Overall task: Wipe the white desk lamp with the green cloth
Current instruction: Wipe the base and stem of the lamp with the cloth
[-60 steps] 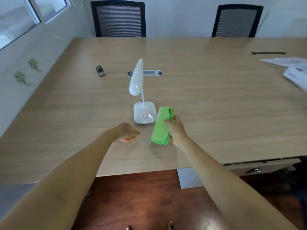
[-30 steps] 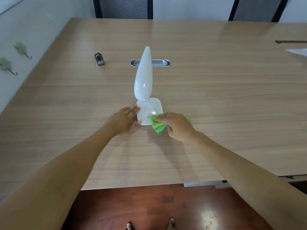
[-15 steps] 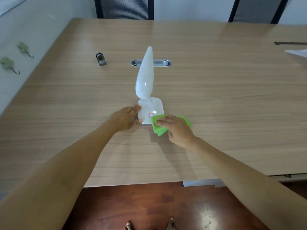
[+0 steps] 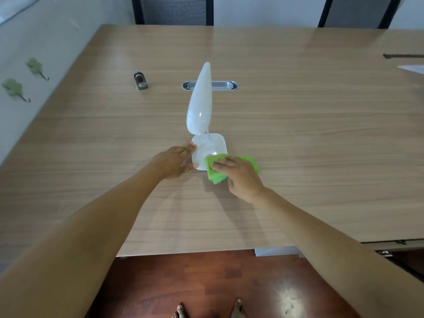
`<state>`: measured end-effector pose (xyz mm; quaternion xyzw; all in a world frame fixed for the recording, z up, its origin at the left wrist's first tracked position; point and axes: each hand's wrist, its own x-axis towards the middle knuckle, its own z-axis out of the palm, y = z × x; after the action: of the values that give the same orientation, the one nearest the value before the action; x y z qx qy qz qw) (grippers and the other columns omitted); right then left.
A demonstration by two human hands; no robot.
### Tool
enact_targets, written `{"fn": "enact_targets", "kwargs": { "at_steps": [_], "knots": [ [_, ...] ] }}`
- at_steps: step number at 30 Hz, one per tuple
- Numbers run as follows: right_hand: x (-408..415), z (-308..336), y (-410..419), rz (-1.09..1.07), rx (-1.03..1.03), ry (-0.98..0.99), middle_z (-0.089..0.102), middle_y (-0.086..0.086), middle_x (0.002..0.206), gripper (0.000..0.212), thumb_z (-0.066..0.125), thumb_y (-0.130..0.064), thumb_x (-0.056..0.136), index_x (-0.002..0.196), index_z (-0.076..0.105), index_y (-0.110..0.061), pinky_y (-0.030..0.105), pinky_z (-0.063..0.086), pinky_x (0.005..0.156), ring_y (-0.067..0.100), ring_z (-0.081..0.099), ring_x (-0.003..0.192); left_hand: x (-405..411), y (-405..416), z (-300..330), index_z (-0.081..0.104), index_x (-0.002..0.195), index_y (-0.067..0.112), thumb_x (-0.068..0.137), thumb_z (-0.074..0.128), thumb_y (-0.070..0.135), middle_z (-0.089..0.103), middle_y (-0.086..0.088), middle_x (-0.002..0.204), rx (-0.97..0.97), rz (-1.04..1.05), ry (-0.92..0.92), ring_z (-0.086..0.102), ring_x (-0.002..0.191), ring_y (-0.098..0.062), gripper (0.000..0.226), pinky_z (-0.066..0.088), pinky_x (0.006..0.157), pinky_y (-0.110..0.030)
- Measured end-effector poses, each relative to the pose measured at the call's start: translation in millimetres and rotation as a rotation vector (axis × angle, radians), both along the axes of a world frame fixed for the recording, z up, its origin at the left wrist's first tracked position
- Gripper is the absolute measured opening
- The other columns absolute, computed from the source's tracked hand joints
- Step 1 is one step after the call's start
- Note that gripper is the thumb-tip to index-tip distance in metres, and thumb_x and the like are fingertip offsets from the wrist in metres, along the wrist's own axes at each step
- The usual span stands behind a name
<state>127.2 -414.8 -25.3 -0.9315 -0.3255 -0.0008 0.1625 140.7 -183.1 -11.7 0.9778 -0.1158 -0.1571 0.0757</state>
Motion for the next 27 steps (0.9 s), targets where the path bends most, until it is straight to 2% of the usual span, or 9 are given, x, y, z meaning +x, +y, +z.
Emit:
{"fn": "enact_targets", "kwargs": {
  "at_steps": [3, 5, 7, 10, 14, 19, 21, 25, 27],
  "knots": [
    [-11, 5, -17, 0.059, 0.024, -0.056, 0.068, 0.001, 0.119, 0.06, 0.034, -0.003, 0.068, 0.116, 0.063, -0.022, 0.047, 0.055, 0.081, 0.031, 0.061, 0.109, 1, 1, -1, 0.007, 0.15, 0.022, 0.092, 0.037, 0.054, 0.009, 0.002, 0.161, -0.001, 0.003, 0.007, 0.019, 0.145, -0.024, 0.073, 0.022, 0.12, -0.04],
    [1, 19, -18, -0.034, 0.094, -0.084, 0.069, 0.005, 0.114, 0.064, 0.026, -0.008, 0.065, 0.117, 0.062, -0.02, 0.044, 0.055, 0.081, 0.031, 0.062, 0.105, 1, 2, -1, 0.006, 0.15, 0.023, 0.092, 0.037, 0.055, 0.009, 0.002, 0.161, 0.0, 0.0, 0.012, 0.019, 0.145, -0.024, 0.073, 0.023, 0.12, -0.041],
    [22, 32, -9, -0.148, 0.136, -0.085, 0.066, 0.007, 0.121, 0.063, 0.031, -0.005, 0.066, 0.12, 0.06, -0.02, 0.043, 0.052, 0.088, 0.03, 0.059, 0.112, 1, 1, -1, 0.007, 0.15, 0.022, 0.092, 0.038, 0.053, 0.01, 0.002, 0.161, 0.0, 0.001, 0.008, 0.019, 0.145, -0.024, 0.072, 0.022, 0.12, -0.039],
    [49, 37, 8, -0.192, 0.101, 0.006, 0.058, 0.001, 0.135, 0.056, 0.043, 0.001, 0.076, 0.126, 0.056, -0.022, 0.043, 0.046, 0.098, 0.026, 0.051, 0.124, 1, 0, 0, 0.008, 0.15, 0.022, 0.093, 0.039, 0.052, 0.01, 0.002, 0.161, 0.0, -0.001, 0.004, 0.019, 0.145, -0.024, 0.072, 0.021, 0.12, -0.037],
    [49, 21, 11, -0.159, 0.018, 0.202, 0.049, 0.002, 0.144, 0.056, 0.045, 0.001, 0.081, 0.133, 0.049, -0.02, 0.042, 0.041, 0.106, 0.025, 0.042, 0.132, 3, 1, 0, 0.007, 0.15, 0.022, 0.093, 0.039, 0.052, 0.009, 0.003, 0.161, 0.008, -0.001, 0.019, 0.019, 0.145, -0.024, 0.073, 0.023, 0.12, -0.039],
    [17, 10, -22, -0.03, -0.053, 0.248, 0.042, 0.005, 0.148, 0.063, 0.041, 0.009, 0.082, 0.139, 0.041, -0.018, 0.037, 0.035, 0.113, 0.024, 0.039, 0.135, 2, 1, 1, 0.006, 0.15, 0.023, 0.092, 0.039, 0.053, 0.008, 0.005, 0.161, 0.007, 0.002, 0.023, 0.019, 0.145, -0.023, 0.073, 0.025, 0.119, -0.04],
    [13, 17, -33, -0.07, -0.001, 0.248, 0.047, 0.005, 0.145, 0.06, 0.04, 0.007, 0.083, 0.137, 0.043, -0.016, 0.033, 0.039, 0.11, 0.023, 0.047, 0.131, 2, 1, 1, 0.006, 0.15, 0.023, 0.093, 0.039, 0.052, 0.007, 0.005, 0.161, 0.012, -0.002, 0.027, 0.02, 0.145, -0.024, 0.073, 0.025, 0.119, -0.041],
    [27, 33, -20, -0.294, 0.093, 0.085, 0.055, 0.011, 0.136, 0.054, 0.044, 0.001, 0.083, 0.136, 0.042, -0.013, 0.04, 0.051, 0.094, 0.033, 0.058, 0.116, 2, 1, 1, 0.005, 0.15, 0.023, 0.092, 0.039, 0.052, 0.007, 0.004, 0.161, 0.01, -0.006, 0.024, 0.021, 0.145, -0.024, 0.073, 0.026, 0.118, -0.042],
    [28, 36, -2, -0.287, 0.066, 0.126, 0.057, 0.01, 0.134, 0.053, 0.045, -0.003, 0.083, 0.135, 0.044, -0.016, 0.041, 0.052, 0.091, 0.033, 0.057, 0.114, 2, 1, 0, 0.006, 0.15, 0.022, 0.092, 0.04, 0.052, 0.008, 0.003, 0.161, 0.01, -0.009, 0.024, 0.022, 0.144, -0.024, 0.073, 0.026, 0.118, -0.041]
  ]
}}
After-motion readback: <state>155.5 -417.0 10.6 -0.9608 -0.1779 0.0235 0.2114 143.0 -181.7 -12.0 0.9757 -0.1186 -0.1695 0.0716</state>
